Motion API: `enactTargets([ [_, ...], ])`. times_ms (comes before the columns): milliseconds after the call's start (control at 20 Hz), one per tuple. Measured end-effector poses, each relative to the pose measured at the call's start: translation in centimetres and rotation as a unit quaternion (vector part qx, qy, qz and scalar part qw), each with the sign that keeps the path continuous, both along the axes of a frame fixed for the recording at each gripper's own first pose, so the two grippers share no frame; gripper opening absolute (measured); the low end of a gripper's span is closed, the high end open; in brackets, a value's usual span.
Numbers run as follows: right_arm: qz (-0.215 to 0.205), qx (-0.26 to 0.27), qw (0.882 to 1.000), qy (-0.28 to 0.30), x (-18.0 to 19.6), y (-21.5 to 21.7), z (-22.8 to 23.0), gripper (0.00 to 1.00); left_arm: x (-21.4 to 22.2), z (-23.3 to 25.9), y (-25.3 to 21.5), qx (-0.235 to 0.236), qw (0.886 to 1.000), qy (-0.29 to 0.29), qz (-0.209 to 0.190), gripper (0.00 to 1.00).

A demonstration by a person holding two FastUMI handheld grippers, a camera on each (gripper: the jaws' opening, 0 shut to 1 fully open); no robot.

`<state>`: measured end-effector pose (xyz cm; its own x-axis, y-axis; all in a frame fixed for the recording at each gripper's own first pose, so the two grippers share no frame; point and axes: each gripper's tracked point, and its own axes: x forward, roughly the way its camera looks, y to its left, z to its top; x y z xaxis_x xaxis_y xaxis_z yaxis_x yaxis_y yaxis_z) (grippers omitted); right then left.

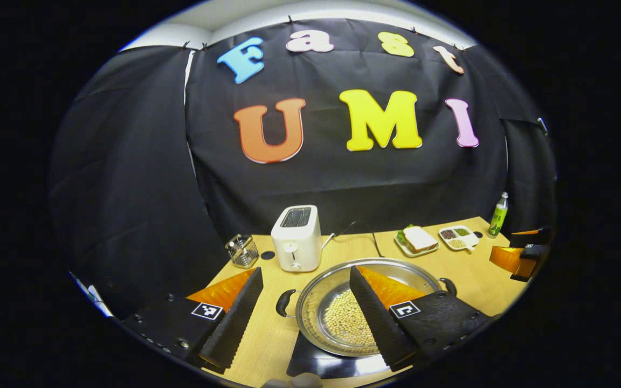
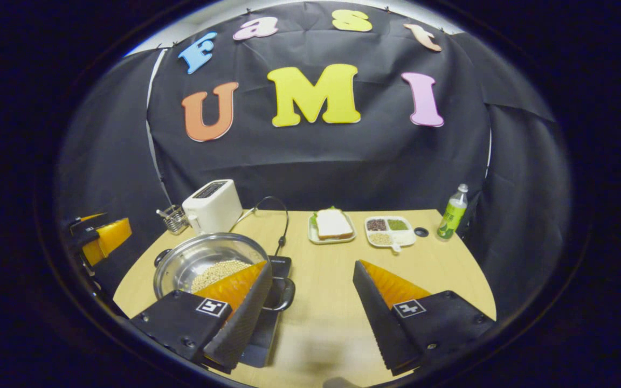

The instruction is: First push the handle of the pot to place it horizontally, then grasp the pot with both hands and set it on the induction cooktop.

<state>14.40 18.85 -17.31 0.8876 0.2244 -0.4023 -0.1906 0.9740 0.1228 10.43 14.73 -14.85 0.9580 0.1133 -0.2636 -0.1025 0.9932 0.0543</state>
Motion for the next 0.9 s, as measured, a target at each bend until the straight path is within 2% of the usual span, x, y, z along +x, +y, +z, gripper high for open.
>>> enactTargets([
  [250,0.001,-0.020,0.998,-0.061,-2.6,-5.4,6.2,0.96,-3.4,5.6,-4.7,-0.035,0.999,-0.038,-0.010,0.96],
  [550,-0.014,-0.005,0.994,-0.112,-5.2,-11.6,13.4,0.96,-7.0,11.4,-9.3,-0.033,0.997,-0.072,-0.018,0.96],
  [600,-0.017,-0.006,0.993,-0.118,-5.7,-12.8,14.1,0.96,-7.3,12.5,-10.0,-0.029,0.996,-0.080,-0.018,1.00],
  [650,-0.020,-0.006,0.992,-0.123,-6.0,-13.8,14.9,0.96,-7.7,13.4,-10.9,-0.027,0.996,-0.083,-0.019,0.96],
  [900,-0.038,-0.008,0.988,-0.148,-8.0,-18.8,18.0,0.97,-10.1,16.7,-14.9,-0.046,0.993,-0.101,-0.028,0.96],
])
